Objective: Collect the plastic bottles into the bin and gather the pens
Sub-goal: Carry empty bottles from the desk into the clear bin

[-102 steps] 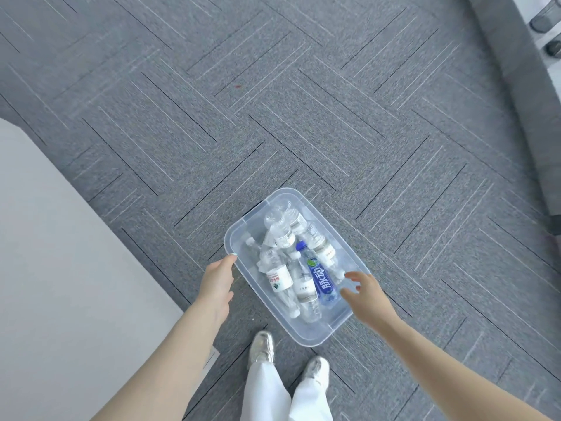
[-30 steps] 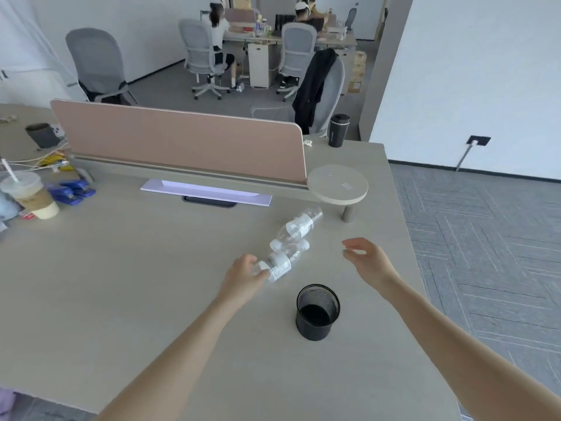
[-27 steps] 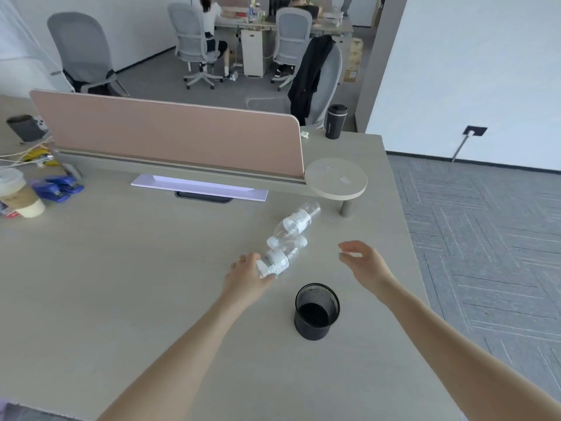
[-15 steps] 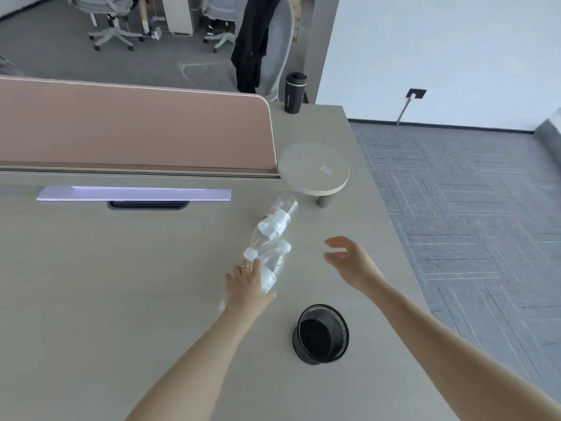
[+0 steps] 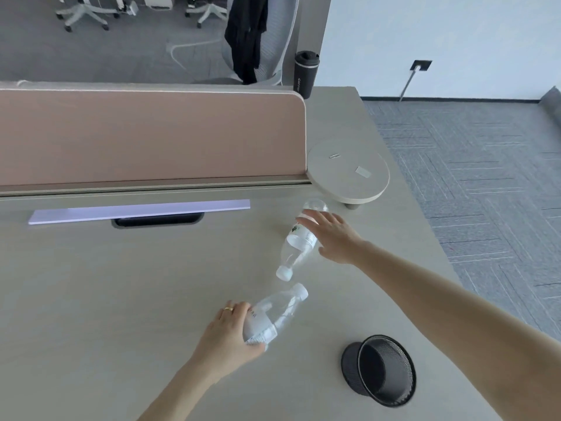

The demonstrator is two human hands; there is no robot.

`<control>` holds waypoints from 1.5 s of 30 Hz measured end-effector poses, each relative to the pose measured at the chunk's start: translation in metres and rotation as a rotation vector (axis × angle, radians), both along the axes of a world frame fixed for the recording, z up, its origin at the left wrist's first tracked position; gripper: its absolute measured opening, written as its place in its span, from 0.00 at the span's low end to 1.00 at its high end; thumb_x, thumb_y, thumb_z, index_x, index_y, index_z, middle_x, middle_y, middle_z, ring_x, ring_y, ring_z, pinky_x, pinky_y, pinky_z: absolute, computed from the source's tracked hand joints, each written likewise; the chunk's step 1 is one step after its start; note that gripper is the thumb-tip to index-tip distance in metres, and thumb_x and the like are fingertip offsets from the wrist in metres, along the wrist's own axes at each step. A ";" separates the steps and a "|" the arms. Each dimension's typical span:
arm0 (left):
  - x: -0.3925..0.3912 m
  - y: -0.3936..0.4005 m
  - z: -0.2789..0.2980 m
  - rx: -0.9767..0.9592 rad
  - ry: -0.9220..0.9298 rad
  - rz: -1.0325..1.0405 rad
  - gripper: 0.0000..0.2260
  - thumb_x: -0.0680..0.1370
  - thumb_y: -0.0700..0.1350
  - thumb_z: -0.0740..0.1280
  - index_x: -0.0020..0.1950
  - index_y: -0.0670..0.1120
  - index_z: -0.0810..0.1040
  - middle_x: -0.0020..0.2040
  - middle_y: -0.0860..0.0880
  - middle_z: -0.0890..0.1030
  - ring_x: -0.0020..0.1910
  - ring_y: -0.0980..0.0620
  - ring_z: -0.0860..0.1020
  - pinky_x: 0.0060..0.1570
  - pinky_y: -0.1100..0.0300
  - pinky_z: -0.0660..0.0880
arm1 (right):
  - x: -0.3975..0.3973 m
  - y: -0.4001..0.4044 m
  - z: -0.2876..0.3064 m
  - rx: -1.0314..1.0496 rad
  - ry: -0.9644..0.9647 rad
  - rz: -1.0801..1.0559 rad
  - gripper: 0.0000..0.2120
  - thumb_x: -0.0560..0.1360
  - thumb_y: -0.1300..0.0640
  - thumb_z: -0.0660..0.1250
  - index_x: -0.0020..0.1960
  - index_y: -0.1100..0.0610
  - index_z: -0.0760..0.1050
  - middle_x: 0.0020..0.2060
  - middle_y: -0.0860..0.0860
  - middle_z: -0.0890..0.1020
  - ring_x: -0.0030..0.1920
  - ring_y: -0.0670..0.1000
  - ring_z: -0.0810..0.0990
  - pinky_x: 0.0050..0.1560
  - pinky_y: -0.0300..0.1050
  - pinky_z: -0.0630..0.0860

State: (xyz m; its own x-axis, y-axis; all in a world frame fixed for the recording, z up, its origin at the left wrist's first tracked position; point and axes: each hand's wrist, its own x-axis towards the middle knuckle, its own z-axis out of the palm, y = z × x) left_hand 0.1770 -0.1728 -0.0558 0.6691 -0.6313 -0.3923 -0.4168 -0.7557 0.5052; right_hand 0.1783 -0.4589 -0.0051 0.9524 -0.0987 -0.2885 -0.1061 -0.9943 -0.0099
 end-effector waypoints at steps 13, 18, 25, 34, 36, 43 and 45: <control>0.040 0.027 0.032 -0.483 0.337 0.528 0.21 0.63 0.55 0.69 0.53 0.59 0.66 0.49 0.58 0.78 0.43 0.65 0.78 0.42 0.62 0.73 | 0.035 -0.005 -0.039 -0.270 0.137 0.125 0.32 0.72 0.62 0.65 0.73 0.57 0.54 0.73 0.51 0.60 0.76 0.52 0.52 0.74 0.54 0.45; 0.042 0.023 0.036 -0.545 0.362 0.589 0.24 0.58 0.60 0.67 0.52 0.58 0.67 0.49 0.57 0.78 0.42 0.67 0.78 0.43 0.60 0.73 | 0.014 0.004 -0.038 -0.006 0.039 -0.120 0.32 0.65 0.51 0.71 0.65 0.56 0.63 0.60 0.51 0.70 0.61 0.54 0.72 0.67 0.49 0.61; 0.023 0.018 0.052 -0.643 0.351 0.572 0.24 0.69 0.50 0.70 0.60 0.52 0.64 0.53 0.55 0.77 0.41 0.70 0.77 0.39 0.66 0.70 | -0.039 0.018 -0.011 0.380 -0.134 -0.399 0.34 0.64 0.50 0.74 0.66 0.50 0.64 0.58 0.49 0.68 0.56 0.54 0.73 0.50 0.49 0.75; -0.008 -0.041 0.115 -0.757 0.347 0.308 0.33 0.59 0.60 0.69 0.61 0.55 0.64 0.51 0.58 0.77 0.42 0.68 0.78 0.43 0.63 0.73 | -0.106 0.036 0.064 0.811 -0.559 -0.860 0.25 0.63 0.49 0.74 0.56 0.53 0.68 0.47 0.46 0.79 0.47 0.50 0.79 0.47 0.49 0.77; -0.021 -0.064 0.133 -0.799 0.324 0.233 0.29 0.63 0.54 0.71 0.62 0.53 0.65 0.51 0.58 0.77 0.42 0.68 0.78 0.43 0.64 0.74 | -0.125 0.040 0.090 0.962 -0.698 -0.847 0.22 0.62 0.51 0.74 0.53 0.52 0.70 0.46 0.48 0.81 0.46 0.49 0.80 0.52 0.52 0.79; -0.109 -0.135 0.182 -0.897 0.340 -0.028 0.16 0.73 0.47 0.71 0.56 0.56 0.68 0.50 0.58 0.78 0.41 0.69 0.78 0.42 0.70 0.73 | -0.236 0.034 0.168 1.082 -0.989 -0.804 0.15 0.70 0.69 0.68 0.34 0.50 0.72 0.36 0.57 0.74 0.39 0.53 0.73 0.42 0.49 0.71; -0.141 -0.151 0.195 -0.914 0.367 -0.094 0.17 0.72 0.51 0.71 0.56 0.58 0.68 0.52 0.57 0.78 0.45 0.67 0.78 0.45 0.65 0.74 | -0.278 0.028 0.181 1.027 -1.054 -0.871 0.15 0.71 0.69 0.68 0.34 0.53 0.69 0.35 0.55 0.74 0.37 0.51 0.73 0.38 0.39 0.72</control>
State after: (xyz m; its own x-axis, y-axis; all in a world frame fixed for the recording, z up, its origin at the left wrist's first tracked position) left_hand 0.0356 -0.3233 0.1389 0.5353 -0.8388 0.0995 -0.1564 0.0173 0.9875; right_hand -0.0994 -0.4314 0.1755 0.5272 -0.8425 0.1104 -0.1017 -0.1916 -0.9762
